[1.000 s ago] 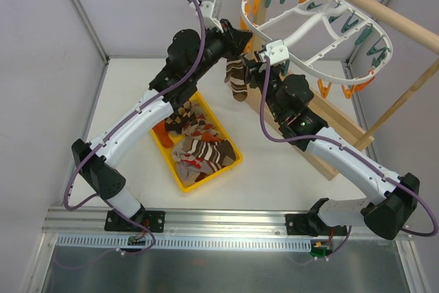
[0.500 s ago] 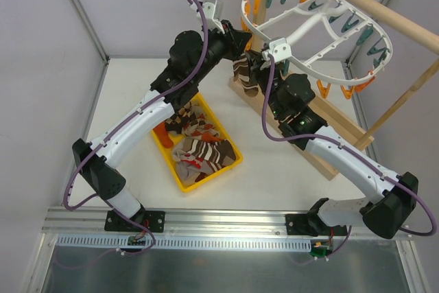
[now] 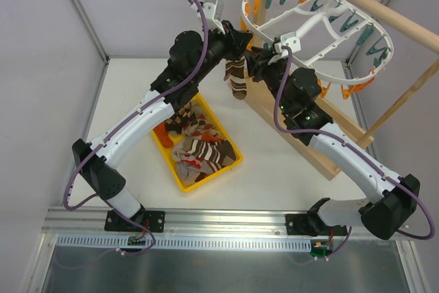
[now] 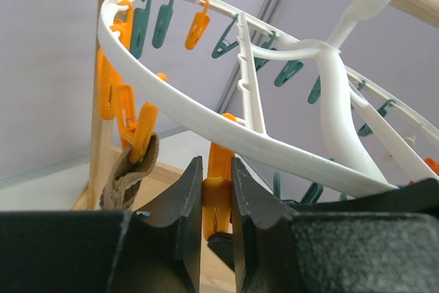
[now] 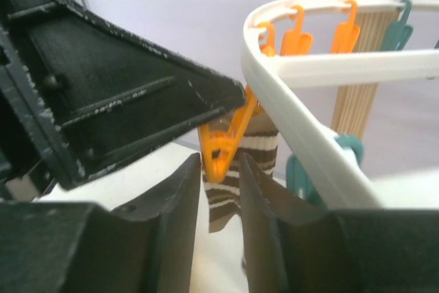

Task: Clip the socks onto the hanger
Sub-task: Open the clamp at the hanger.

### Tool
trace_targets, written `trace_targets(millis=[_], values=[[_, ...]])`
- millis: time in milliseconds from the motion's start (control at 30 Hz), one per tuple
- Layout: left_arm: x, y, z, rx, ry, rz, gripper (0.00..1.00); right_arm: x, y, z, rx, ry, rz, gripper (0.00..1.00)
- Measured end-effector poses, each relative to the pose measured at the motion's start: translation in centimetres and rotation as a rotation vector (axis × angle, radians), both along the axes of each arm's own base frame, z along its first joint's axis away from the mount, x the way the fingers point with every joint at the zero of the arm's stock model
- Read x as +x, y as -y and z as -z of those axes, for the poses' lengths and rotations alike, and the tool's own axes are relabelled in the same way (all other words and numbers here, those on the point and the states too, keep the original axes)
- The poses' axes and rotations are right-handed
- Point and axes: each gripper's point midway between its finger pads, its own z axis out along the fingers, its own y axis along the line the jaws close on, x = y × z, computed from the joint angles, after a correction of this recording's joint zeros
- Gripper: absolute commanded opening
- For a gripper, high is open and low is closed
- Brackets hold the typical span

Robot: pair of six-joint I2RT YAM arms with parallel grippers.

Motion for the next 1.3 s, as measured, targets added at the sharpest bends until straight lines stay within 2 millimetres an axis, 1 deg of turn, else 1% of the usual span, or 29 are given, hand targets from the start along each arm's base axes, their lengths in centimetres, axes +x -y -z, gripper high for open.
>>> trace_targets(millis=[33,133,233,267,300,400,500,533,567,667,733,767,833,933,1000,1200,1300], values=[[-0.1,0.1,0.0,0.0,0.0,0.005,0.13,0.1,0.0,-0.1,-0.002,0.001,-0.003,0.36],[-0.4,0.4,0.0,0.0,-0.001,0.026,0.13,0.4,-0.3,-0.2,-0.011,0.001,-0.009,0.37],[-0.4,0.4,0.0,-0.001,0.0,0.028,0.12,0.9,-0.5,-0.4,-0.024,-0.003,-0.005,0.34],[-0.4,0.4,0.0,-0.002,0.0,0.027,0.13,1.1,-0.6,-0.5,-0.028,-0.004,-0.003,0.31],[-0.4,0.4,0.0,-0.002,0.0,0.026,0.13,1.3,-0.7,-0.5,-0.033,-0.007,0.001,0.2],[-0.1,0.1,-0.1,-0.003,0.001,0.011,0.14,1.6,-0.8,-0.4,-0.042,-0.012,0.004,0.06],[-0.1,0.1,0.0,-0.001,0.002,0.008,0.23,1.6,-0.9,-0.4,-0.041,-0.016,0.002,0.01],[-0.1,0.1,0.0,0.0,0.002,0.008,0.26,1.6,-0.9,-0.4,-0.039,-0.017,0.0,0.01],[-0.1,0.1,0.0,-0.001,0.001,0.01,0.36,1.6,-0.9,-0.4,-0.037,-0.017,-0.004,0.01],[-0.2,0.0,-0.2,-0.009,-0.002,0.042,0.47,1.6,-0.8,-0.3,-0.025,-0.028,-0.017,0.01],[-0.5,-0.2,-0.4,-0.025,-0.012,0.078,0.5,1.4,-0.8,-0.4,-0.012,-0.037,-0.035,0.01],[-0.6,-0.5,-0.3,-0.035,-0.02,0.095,0.55,1.3,-0.7,-0.5,-0.003,-0.042,-0.045,0.01],[-0.7,-1.5,-0.2,-0.061,-0.032,0.13,0.57,0.9,-0.7,-0.8,0.014,-0.05,-0.075,0.01],[-0.7,-3.1,-0.2,-0.108,-0.041,0.181,0.58,0.2,-0.5,-1.3,0.05,-0.067,-0.128,0.01],[-0.9,-3.5,-0.5,-0.135,-0.039,0.217,0.58,0.0,-0.4,-1.4,0.069,-0.078,-0.154,0.01],[-3.6,-2.3,-1.9,-0.193,-0.029,0.394,0.59,-0.3,0.1,-1.7,0.114,-0.109,-0.198,0.01],[-4.8,-2.1,-2.9,-0.229,-0.026,0.462,0.59,-0.5,0.1,-1.7,0.13,-0.121,-0.216,0.01]])
